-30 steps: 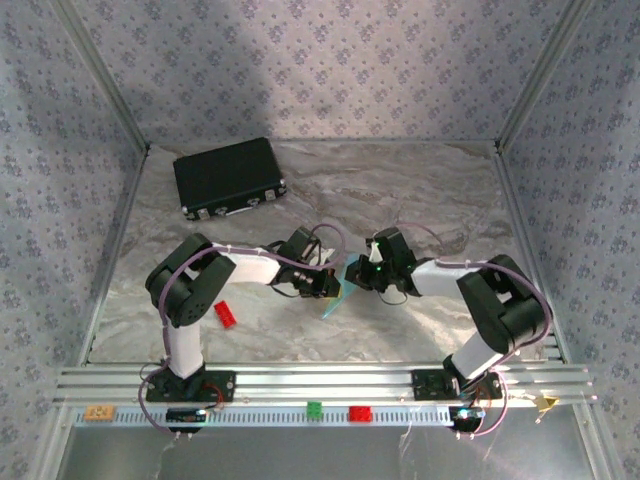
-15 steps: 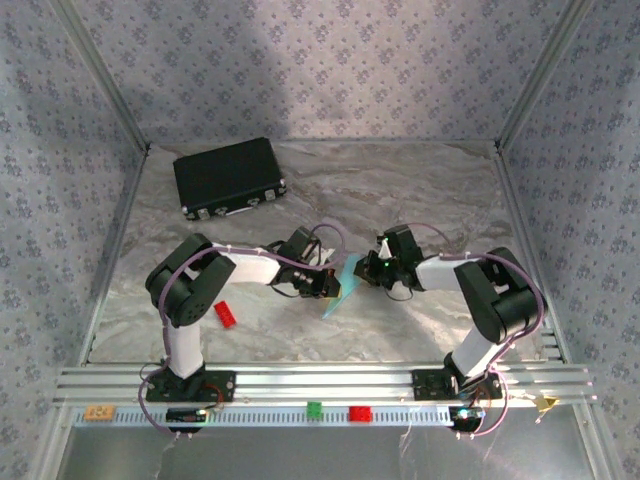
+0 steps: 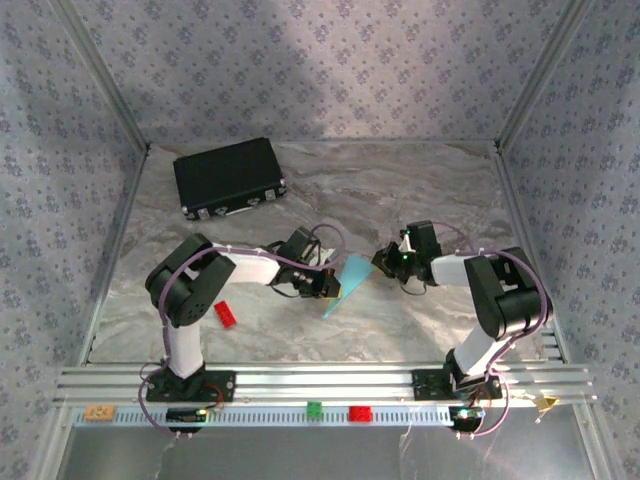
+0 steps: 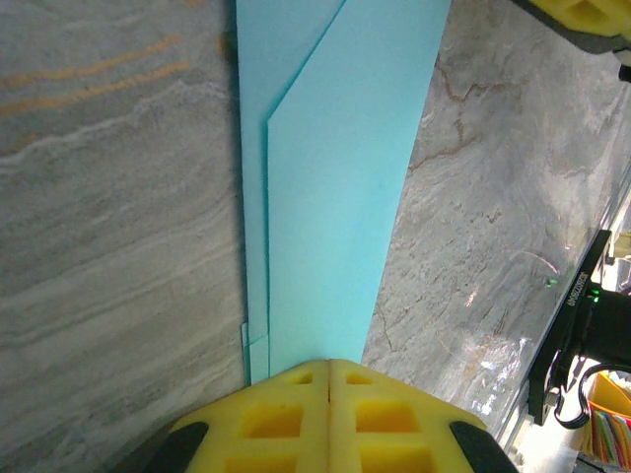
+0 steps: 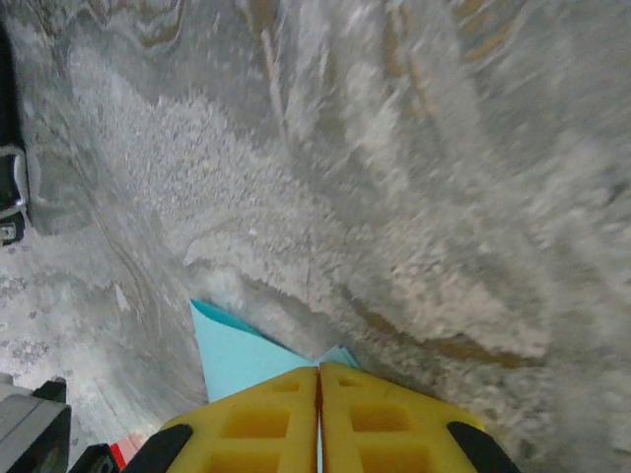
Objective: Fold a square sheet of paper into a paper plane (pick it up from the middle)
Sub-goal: Fold the wing for the fifth time at the center of the table.
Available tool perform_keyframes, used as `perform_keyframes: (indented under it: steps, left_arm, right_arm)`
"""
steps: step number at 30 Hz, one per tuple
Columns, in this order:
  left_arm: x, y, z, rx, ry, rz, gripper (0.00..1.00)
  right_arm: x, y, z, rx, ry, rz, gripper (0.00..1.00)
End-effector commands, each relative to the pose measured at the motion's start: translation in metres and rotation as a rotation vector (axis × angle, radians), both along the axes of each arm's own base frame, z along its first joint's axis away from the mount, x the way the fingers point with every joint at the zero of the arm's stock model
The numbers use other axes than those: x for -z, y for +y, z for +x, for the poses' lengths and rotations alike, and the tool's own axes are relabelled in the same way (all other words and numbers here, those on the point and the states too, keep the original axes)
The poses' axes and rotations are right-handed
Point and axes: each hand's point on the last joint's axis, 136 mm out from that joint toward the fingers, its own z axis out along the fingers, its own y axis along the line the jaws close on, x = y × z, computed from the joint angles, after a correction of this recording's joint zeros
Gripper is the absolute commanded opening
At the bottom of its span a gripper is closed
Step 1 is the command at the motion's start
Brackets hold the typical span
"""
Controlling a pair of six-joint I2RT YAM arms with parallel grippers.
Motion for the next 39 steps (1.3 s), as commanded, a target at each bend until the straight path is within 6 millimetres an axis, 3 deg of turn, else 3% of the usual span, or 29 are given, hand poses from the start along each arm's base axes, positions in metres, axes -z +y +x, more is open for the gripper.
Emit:
perform_keyframes:
  steps: [1, 7, 11, 17, 20, 28, 36, 39]
  left_arm:
    - [0.043, 0.036, -0.037, -0.003, 0.156, 0.177, 0.0]
    - [0.041, 0.036, -0.037, -0.004, 0.151, 0.174, 0.0]
    - [0.041, 0.035, -0.035, -0.004, 0.145, 0.171, 0.0]
    - [0.04, 0.035, -0.035, -0.003, 0.143, 0.167, 0.0]
    - [0.039, 0.035, -0.035, -0.004, 0.143, 0.166, 0.0]
    - [0.02, 0.027, -0.03, 0.008, 0.12, 0.131, 0.0]
    - [-0.033, 0.001, -0.006, 0.024, 0.022, 0.056, 0.0]
    - [-0.041, -0.009, 0.0, 0.042, 0.013, 0.027, 0.0]
  right_arm:
    - [0.0, -0.015, 0.003, 0.046, 0.014, -0.042, 0.1]
    - [-0.044, -0.014, 0.007, 0.05, -0.102, -0.051, 0.12]
    - [-0.056, 0.005, -0.004, -0.002, -0.138, -0.039, 0.13]
    - [-0.041, 0.048, -0.023, -0.14, -0.094, -0.014, 0.13]
    - [-0.025, 0.058, -0.028, -0.172, -0.059, -0.03, 0.12]
    - [0.019, 0.039, -0.033, -0.138, 0.032, -0.071, 0.07]
    - [0.024, 0.038, -0.039, -0.143, 0.042, -0.07, 0.06]
    - [0.023, 0.039, -0.038, -0.147, 0.043, -0.065, 0.06]
